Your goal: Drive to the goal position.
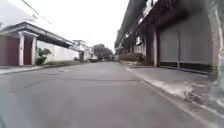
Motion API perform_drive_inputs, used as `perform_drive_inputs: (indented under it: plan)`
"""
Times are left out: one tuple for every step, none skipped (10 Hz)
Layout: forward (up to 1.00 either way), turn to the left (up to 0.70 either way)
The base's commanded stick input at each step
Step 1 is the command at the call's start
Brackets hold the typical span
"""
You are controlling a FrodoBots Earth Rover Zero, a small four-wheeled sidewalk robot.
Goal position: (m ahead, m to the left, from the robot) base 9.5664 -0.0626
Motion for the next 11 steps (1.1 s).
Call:
perform_drive_inputs:
  plan:
    - [1.00,0.00]
    - [1.00,-0.28]
    - [1.00,-0.40]
    - [1.00,-0.29]
    - [1.00,-0.13]
    - [1.00,0.02]
    - [1.00,0.03]
    - [1.00,0.01]
    - [1.00,0.00]
    - [1.00,0.00]
    - [1.00,0.00]
